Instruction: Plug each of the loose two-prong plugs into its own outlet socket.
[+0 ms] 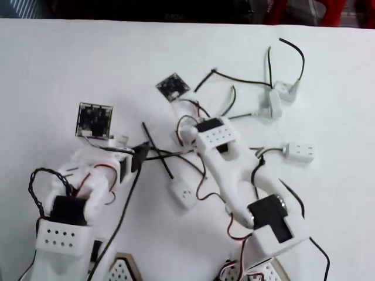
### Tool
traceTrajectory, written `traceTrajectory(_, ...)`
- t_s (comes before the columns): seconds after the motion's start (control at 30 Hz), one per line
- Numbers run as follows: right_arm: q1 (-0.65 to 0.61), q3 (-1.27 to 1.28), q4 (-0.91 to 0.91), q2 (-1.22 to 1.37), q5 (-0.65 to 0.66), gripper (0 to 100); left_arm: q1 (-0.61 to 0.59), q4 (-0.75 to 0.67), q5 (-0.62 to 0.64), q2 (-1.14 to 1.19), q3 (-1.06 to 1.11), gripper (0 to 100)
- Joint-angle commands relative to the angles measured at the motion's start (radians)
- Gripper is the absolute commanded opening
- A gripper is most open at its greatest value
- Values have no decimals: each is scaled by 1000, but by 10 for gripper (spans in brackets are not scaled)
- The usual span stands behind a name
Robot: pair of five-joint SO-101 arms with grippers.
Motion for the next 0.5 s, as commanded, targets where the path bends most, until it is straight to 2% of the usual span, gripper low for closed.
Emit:
traceTrajectory(0.0, 7, -66, 91, -81, -2, 170, -8, -18, 3, -22, -5, 294)
traceTrajectory(0.2, 7, -64, 104, -81, -2, 134, -8, -18, 3, -22, -3, 294)
traceTrajectory(0.47, 5, -63, 102, -67, -2, 16, -8, -21, 2, -22, 8, 294)
